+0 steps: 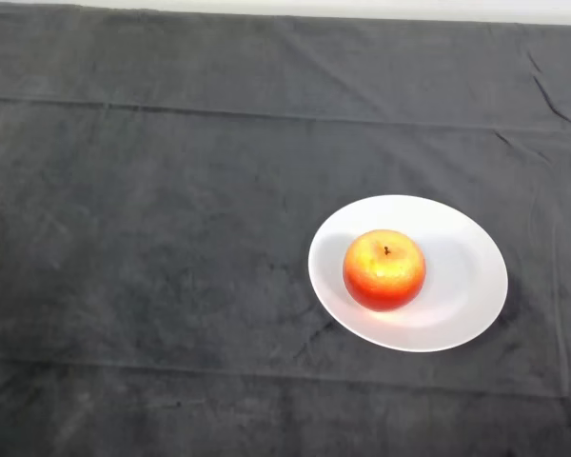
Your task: Move the apple to the plate
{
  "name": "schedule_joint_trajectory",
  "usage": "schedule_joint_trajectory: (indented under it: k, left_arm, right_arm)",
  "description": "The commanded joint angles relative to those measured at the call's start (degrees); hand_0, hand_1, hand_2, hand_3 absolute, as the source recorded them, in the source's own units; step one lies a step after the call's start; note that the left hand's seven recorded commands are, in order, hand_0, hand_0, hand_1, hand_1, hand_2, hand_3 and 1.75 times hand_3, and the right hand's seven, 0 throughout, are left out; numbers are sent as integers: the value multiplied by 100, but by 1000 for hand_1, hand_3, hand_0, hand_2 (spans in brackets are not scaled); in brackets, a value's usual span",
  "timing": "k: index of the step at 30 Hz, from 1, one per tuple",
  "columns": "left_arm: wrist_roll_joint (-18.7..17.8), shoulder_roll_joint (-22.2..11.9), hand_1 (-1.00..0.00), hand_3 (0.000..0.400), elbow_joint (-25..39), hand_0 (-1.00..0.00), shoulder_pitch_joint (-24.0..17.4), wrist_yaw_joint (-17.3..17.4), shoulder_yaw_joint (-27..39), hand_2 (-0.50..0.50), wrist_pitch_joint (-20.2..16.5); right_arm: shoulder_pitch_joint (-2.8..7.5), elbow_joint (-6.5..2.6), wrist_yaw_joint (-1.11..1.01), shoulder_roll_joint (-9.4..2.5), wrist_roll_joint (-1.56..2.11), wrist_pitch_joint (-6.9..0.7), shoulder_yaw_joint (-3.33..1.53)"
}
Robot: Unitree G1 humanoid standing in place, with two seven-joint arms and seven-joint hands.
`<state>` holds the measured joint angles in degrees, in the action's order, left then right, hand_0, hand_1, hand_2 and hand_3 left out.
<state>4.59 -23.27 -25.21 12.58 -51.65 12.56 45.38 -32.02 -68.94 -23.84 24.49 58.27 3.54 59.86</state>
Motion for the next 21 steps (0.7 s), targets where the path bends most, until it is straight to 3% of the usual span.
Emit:
schedule_joint_trajectory:
  k: [1, 21]
  left_arm:
    - [144, 19, 0, 0, -220, 0, 242, 49, 260, 0, 153]
    - [167, 48, 0, 0, -259, 0, 257, 87, 281, 0, 160]
  right_arm:
    - [40, 161, -6, -20, 67, 58, 80]
    - [40, 161, -6, -20, 66, 58, 80]
